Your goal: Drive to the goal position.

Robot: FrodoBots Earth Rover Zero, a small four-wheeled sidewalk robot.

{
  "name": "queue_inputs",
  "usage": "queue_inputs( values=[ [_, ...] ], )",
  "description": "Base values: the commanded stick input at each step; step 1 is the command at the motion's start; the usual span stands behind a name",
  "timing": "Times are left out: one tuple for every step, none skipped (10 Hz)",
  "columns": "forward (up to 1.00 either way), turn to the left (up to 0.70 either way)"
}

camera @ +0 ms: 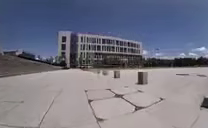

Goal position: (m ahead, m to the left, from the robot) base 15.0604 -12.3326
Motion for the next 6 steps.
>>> queue_inputs(
  values=[
    [0.70,-0.31],
    [0.70,-0.31],
    [0.70,-0.22],
    [0.61,0.00],
    [0.41,0.00],
    [0.34,0.00]
  ],
)
